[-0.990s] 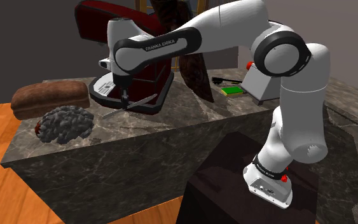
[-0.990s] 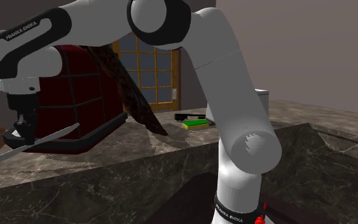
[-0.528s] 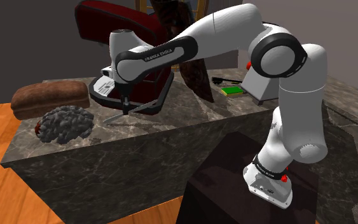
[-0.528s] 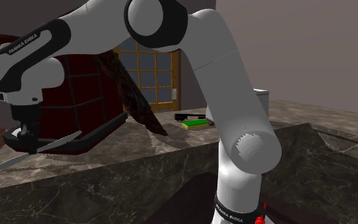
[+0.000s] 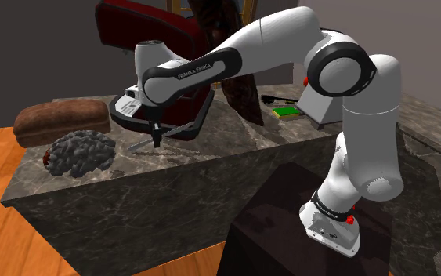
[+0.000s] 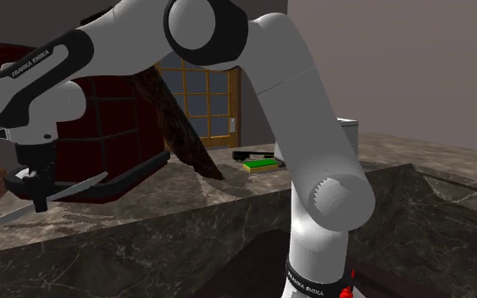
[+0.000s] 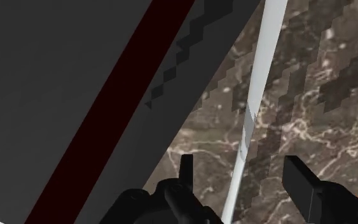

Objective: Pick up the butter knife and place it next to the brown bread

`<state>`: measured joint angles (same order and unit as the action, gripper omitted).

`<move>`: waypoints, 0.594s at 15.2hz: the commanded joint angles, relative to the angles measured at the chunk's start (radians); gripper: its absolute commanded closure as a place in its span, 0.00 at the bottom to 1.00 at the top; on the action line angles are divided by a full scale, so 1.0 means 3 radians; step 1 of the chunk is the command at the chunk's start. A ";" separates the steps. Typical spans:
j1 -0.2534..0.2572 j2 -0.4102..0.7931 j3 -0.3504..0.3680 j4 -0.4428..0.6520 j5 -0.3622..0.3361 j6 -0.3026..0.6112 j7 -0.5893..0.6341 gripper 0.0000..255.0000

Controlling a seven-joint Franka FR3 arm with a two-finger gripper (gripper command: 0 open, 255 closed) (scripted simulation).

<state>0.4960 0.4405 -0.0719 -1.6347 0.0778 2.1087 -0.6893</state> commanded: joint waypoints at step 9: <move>-0.0020 -0.0157 -0.0041 0.0208 -0.0033 -0.0340 0.0022 0.00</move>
<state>0.4981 0.4029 -0.0738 -1.6024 0.0743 2.0274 -0.6856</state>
